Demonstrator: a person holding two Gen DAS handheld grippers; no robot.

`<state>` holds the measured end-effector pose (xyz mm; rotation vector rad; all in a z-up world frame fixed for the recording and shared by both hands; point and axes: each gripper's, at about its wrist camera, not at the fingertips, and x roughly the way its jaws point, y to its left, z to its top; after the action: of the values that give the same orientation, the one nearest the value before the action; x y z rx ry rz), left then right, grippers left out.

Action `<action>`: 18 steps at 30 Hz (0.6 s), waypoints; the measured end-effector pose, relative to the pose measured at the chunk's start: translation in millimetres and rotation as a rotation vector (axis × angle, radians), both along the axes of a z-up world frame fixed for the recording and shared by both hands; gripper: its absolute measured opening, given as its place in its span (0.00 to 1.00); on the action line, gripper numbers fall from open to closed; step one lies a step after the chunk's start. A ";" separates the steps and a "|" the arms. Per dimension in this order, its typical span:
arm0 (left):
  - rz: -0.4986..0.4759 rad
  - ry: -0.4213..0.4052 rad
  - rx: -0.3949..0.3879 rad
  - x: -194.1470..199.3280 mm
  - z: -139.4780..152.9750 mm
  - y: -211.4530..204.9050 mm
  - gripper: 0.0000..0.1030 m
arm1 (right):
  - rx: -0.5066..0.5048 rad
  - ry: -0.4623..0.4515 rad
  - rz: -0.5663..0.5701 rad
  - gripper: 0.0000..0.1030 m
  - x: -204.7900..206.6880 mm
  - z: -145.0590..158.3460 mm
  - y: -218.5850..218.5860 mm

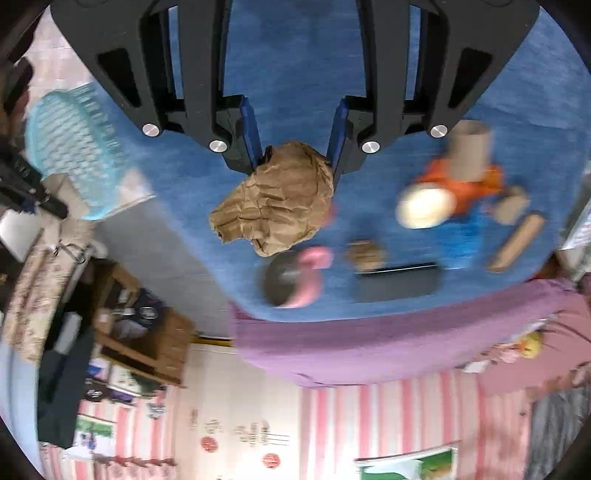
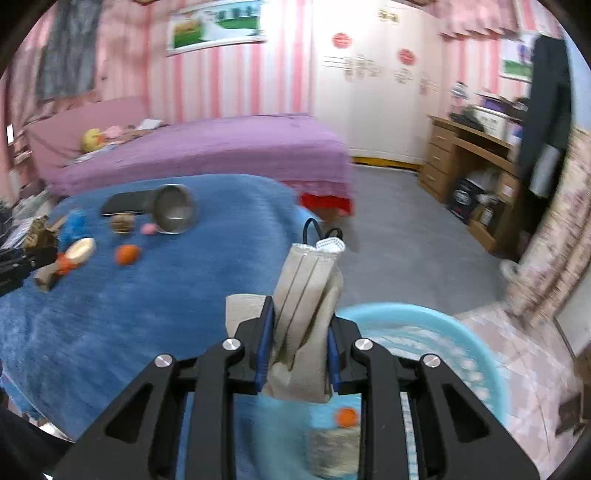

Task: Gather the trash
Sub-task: 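Lift the paper scrap with left tool while right tool grasps the white cloth, then drop the paper scrap and white cloth into the blue basket from both tools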

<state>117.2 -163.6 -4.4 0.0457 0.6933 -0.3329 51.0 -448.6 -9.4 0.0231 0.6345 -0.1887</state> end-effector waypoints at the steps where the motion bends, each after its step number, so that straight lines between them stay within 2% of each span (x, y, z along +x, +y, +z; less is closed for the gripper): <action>1: -0.018 -0.003 -0.003 -1.8 0.6 -13.8 0.30 | -0.001 0.001 -0.026 0.24 -6.6 0.0 -16.0; 5: -0.112 -0.021 0.005 -18.8 -4.5 -86.6 0.30 | 0.018 0.002 -0.102 0.24 -30.1 -4.1 -61.9; 8: -0.198 0.008 -0.010 -35.0 -14.5 -140.7 0.30 | 0.016 0.005 -0.143 0.24 -43.6 -8.6 -84.3; 13: -0.287 0.047 0.019 -56.7 -35.5 -205.1 0.30 | 0.006 0.006 -0.174 0.24 -58.7 -11.7 -102.8; 18: -0.336 0.116 0.037 -60.0 -53.3 -246.5 0.31 | 0.013 -0.006 -0.205 0.24 -75.7 -15.4 -120.9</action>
<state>57.2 -410.2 -57.7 0.1812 0.8074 -0.6491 -24.7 -569.5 -24.8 0.1019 0.6275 -0.3823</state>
